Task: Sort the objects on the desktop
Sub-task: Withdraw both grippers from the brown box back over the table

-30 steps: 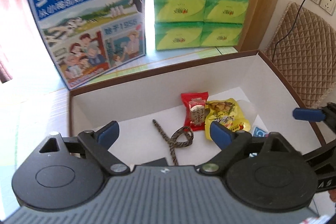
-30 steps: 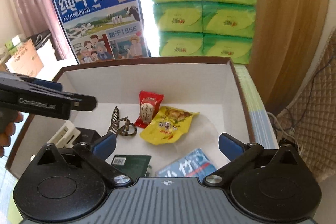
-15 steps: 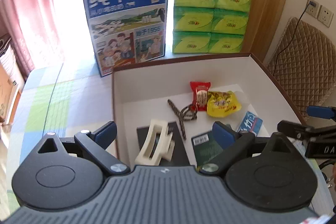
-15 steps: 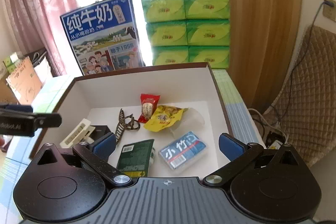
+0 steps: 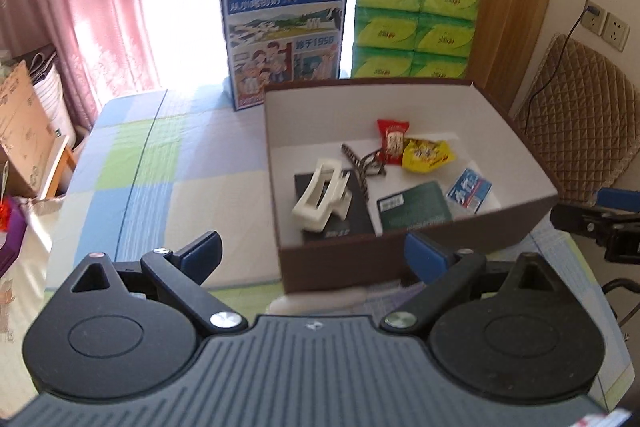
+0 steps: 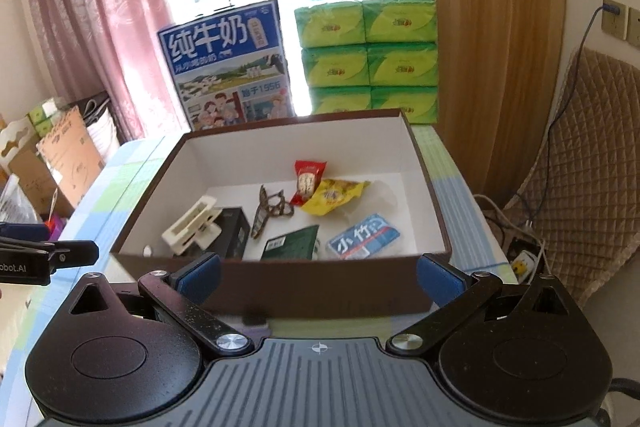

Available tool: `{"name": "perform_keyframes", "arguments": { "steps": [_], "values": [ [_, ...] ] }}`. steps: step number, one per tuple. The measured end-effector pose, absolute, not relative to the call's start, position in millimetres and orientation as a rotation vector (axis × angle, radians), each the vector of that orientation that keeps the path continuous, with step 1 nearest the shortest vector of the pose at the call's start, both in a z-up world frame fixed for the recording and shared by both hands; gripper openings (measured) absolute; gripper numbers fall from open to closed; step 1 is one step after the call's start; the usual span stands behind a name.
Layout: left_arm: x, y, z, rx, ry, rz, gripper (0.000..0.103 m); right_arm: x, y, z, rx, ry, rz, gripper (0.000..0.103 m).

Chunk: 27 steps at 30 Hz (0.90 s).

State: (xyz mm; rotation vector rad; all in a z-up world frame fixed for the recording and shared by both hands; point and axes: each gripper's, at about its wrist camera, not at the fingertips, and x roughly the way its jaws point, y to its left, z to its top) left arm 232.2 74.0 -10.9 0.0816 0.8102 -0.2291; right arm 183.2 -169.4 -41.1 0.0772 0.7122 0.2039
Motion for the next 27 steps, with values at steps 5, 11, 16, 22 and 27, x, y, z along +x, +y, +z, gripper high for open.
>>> {"name": "perform_keyframes", "arguments": {
  "steps": [5, 11, 16, 22, 27],
  "values": [
    [206.5, 79.5, -13.0, 0.088, 0.824, -0.211, 0.096, 161.0, -167.9, -44.3, 0.083, 0.726, 0.22, 0.101],
    [181.8, 81.9, -9.2, 0.08, 0.823, -0.206, 0.096, 143.7, -169.0, -43.7, 0.082, 0.746, 0.224, 0.101],
    [163.6, 77.5, -2.9, 0.074, 0.807, -0.204, 0.096, 130.0, -174.2, -40.9, 0.086, 0.752, 0.237, 0.101],
    [145.1, 68.9, -0.1, 0.066, 0.804, -0.199, 0.096, 112.9, -175.4, -42.2, 0.024, 0.76, 0.256, 0.101],
    [128.8, 61.0, -3.2, 0.072, 0.814, -0.198, 0.096, 98.2, -176.9, -49.1, -0.016, 0.779, 0.272, 0.101]
  ]
}}
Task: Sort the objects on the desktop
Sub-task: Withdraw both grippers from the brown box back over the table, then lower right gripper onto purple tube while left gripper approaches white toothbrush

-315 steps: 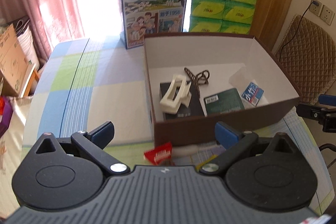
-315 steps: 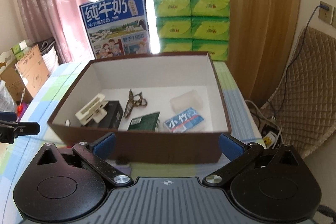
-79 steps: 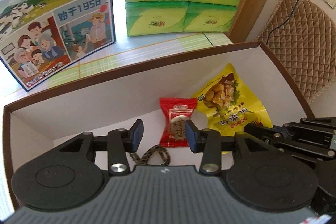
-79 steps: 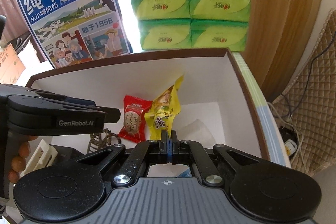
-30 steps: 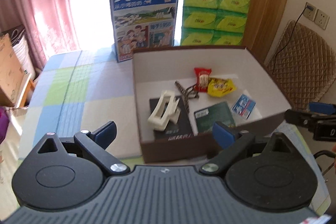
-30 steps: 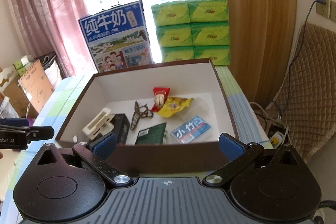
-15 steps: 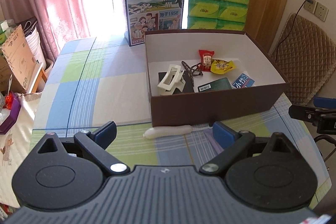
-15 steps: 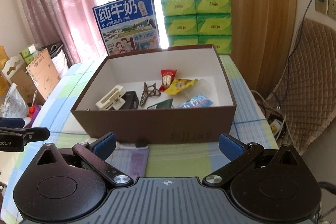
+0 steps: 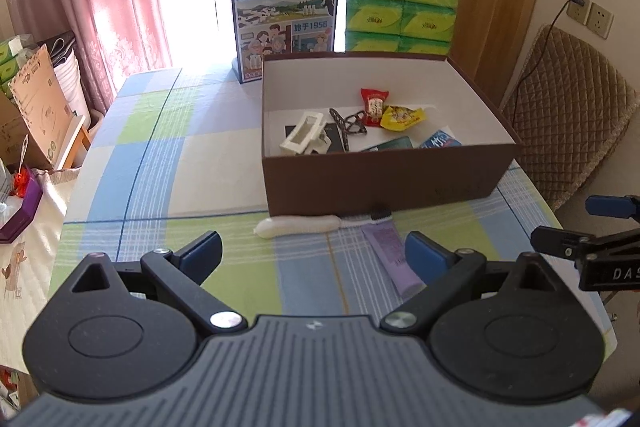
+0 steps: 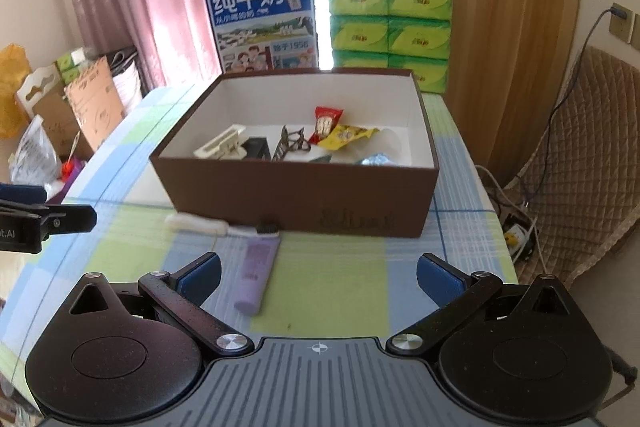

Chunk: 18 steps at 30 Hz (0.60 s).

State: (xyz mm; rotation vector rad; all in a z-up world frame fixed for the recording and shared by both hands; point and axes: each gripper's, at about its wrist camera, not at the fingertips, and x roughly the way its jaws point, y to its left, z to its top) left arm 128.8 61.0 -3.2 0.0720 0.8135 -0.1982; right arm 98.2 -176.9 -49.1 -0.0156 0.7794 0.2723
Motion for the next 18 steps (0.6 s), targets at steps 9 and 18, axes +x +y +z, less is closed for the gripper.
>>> {"name": "perform_keyframes", "arguments": {
  "steps": [9, 18],
  "values": [
    [102.3, 49.1, -11.1, 0.081, 0.841, -0.187, 0.096, 79.9, -184.0, -60.6, -0.041, 0.83, 0.295, 0.101],
    [86.3, 47.8, -20.2, 0.08, 0.875, -0.159, 0.096, 68.4, -187.4, -74.5, -0.056, 0.879, 0.312, 0.101]
  ]
}}
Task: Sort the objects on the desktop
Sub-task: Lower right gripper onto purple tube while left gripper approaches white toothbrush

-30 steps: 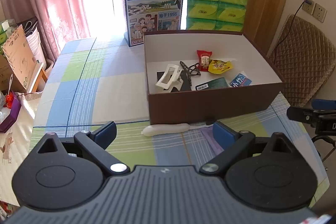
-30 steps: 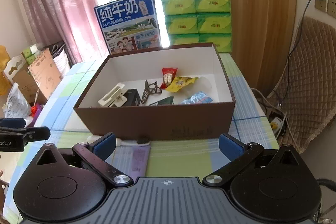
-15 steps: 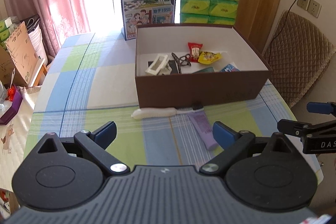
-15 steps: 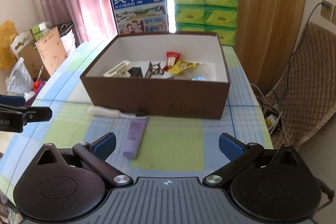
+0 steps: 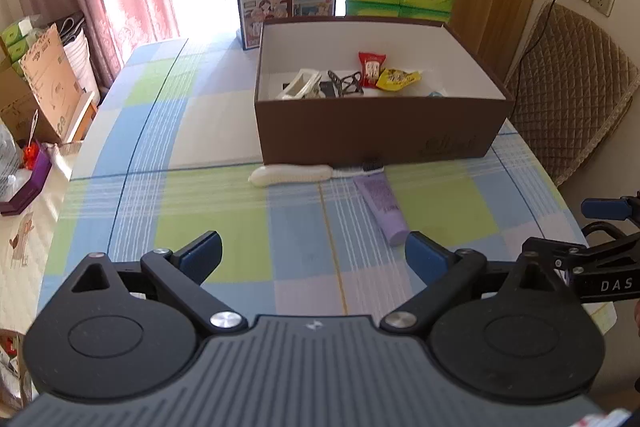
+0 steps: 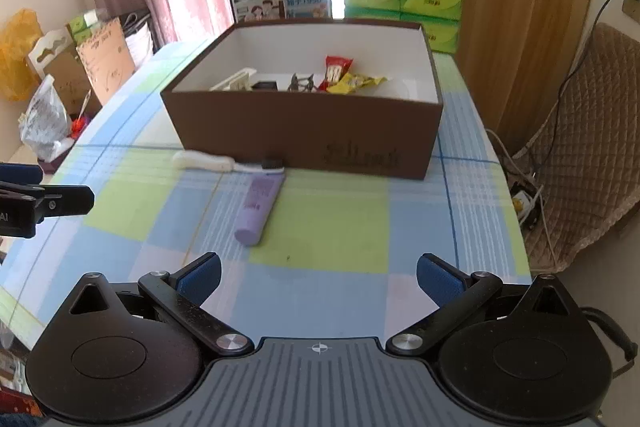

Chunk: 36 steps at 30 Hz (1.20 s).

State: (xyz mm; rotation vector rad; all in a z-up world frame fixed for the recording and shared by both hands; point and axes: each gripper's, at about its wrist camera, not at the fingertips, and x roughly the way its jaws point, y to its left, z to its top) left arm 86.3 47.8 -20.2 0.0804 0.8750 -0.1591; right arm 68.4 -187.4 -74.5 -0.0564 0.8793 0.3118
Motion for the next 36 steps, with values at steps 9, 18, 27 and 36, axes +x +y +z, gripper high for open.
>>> {"name": "perform_keyframes", "arguments": {
  "steps": [9, 18, 27, 36],
  "values": [
    [82.7, 52.4, -34.7, 0.074, 0.92, -0.136, 0.097, 66.7, -180.4, -94.1, -0.093, 0.934, 0.32, 0.101],
    [90.6, 66.0, -48.0, 0.067, 0.961, -0.116, 0.097, 80.1, -162.9, -111.1, -0.099, 0.978, 0.338, 0.101],
    [108.9, 85.3, -59.8, 0.064, 0.981, -0.093, 0.097, 97.8, -143.3, -128.9, -0.027, 0.977, 0.367, 0.101],
    [135.1, 107.5, -76.7, 0.069, 0.963, -0.086, 0.097, 118.9, -116.6, -148.6, -0.036, 0.964, 0.356, 0.101]
  ]
}}
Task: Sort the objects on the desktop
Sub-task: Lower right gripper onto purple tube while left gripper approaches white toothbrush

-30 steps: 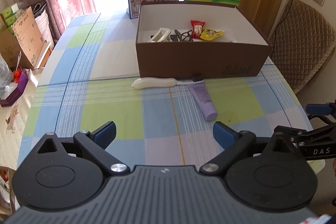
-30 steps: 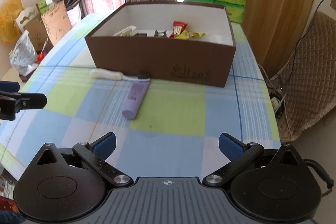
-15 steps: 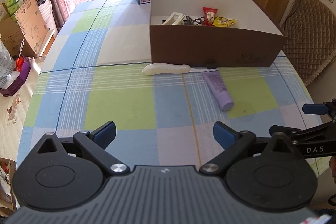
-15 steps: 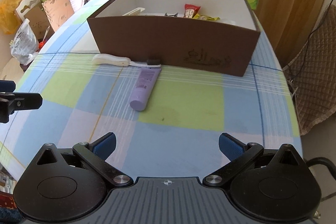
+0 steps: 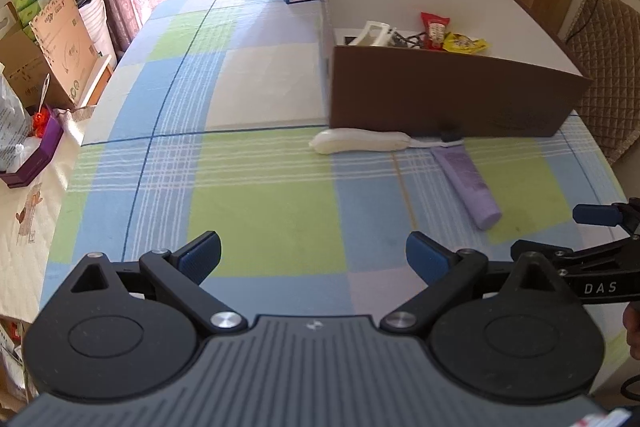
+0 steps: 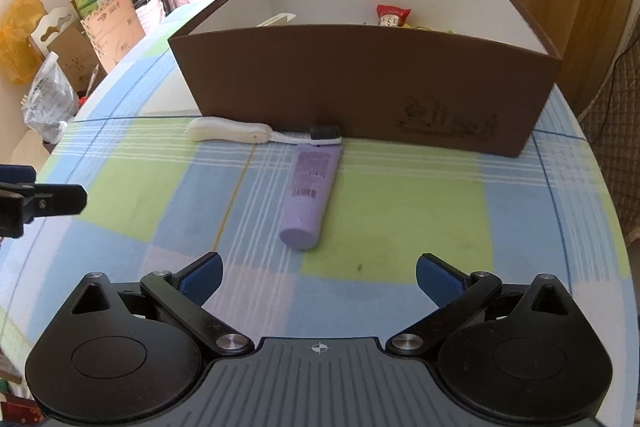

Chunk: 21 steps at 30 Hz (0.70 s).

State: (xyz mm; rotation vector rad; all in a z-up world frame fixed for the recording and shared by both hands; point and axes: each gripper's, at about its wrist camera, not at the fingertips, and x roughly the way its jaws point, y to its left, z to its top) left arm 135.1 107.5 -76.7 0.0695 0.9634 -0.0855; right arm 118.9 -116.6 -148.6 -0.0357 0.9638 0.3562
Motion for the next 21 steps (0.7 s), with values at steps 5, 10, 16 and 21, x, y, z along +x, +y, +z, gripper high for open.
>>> {"name": "perform_keyframes", "arguments": {
  "steps": [5, 10, 16, 21],
  "values": [
    [151.7, 122.6, -89.5, 0.081, 0.96, -0.085, 0.097, 131.5, -102.2, -161.4, -0.072, 0.959, 0.343, 0.083],
    [170.7, 128.7, -102.2, 0.109, 0.959, -0.121, 0.097, 145.4, -93.5, -174.5, -0.09, 0.96, 0.321, 0.067],
    [194.5, 125.0, -113.7, 0.147, 0.943, -0.19, 0.097, 160.2, -86.6, -187.0, -0.106, 0.966, 0.301, 0.051],
    [215.9, 121.1, -121.3, 0.183, 0.934, -0.259, 0.096, 160.9, -85.8, -190.9, -0.134, 0.969, 0.313, 0.028]
  ]
}}
